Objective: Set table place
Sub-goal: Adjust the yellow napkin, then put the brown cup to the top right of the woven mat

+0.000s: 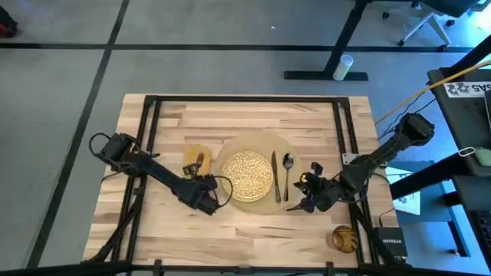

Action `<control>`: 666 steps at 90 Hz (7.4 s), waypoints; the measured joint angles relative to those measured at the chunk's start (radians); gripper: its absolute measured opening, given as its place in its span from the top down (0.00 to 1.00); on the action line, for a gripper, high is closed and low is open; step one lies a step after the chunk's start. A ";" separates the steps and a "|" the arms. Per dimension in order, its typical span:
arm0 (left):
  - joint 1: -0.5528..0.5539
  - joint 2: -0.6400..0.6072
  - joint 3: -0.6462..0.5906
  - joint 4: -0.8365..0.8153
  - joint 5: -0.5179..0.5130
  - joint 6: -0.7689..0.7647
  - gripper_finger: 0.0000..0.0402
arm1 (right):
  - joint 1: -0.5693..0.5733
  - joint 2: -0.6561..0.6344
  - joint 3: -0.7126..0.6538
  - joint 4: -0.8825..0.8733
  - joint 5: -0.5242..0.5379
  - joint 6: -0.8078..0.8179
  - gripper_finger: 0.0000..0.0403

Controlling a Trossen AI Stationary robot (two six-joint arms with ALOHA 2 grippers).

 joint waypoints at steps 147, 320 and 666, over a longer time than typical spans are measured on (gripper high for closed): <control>0.111 -0.061 -0.136 -0.040 0.320 -0.261 1.00 | 0.000 0.000 0.000 0.001 0.000 -0.018 1.00; 0.305 -0.223 -0.342 0.029 0.195 -0.111 1.00 | 0.000 -0.001 0.424 -0.630 -0.086 -0.248 1.00; 0.141 -0.582 -0.349 0.247 0.098 0.061 1.00 | 0.323 0.225 0.686 -0.890 -0.731 0.151 0.68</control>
